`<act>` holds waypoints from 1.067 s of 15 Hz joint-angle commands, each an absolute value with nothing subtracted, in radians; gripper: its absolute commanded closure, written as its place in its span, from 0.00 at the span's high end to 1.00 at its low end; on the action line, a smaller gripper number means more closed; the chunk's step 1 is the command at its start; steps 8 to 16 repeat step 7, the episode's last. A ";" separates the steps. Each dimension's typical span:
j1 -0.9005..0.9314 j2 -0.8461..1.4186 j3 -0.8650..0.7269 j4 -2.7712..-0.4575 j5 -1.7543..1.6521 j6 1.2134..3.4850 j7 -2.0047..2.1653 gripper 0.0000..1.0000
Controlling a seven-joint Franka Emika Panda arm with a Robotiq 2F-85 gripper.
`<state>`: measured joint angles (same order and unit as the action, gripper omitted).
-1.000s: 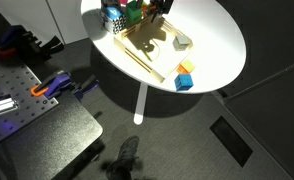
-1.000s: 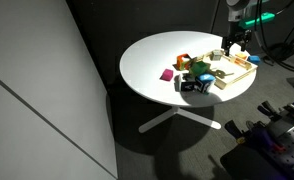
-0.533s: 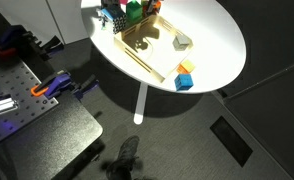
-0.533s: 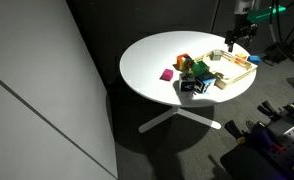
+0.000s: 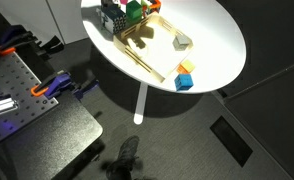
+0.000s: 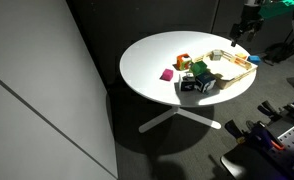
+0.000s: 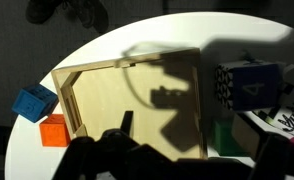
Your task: Pick up the orange block and put it on the table
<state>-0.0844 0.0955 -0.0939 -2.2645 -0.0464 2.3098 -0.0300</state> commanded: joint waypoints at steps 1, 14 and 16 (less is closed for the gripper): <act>-0.091 0.029 -0.092 -2.330 -0.038 2.358 -0.078 1.00; -0.087 0.074 -0.092 -2.294 -0.046 2.332 -0.045 1.00; -0.087 0.074 -0.092 -2.294 -0.046 2.332 -0.045 1.00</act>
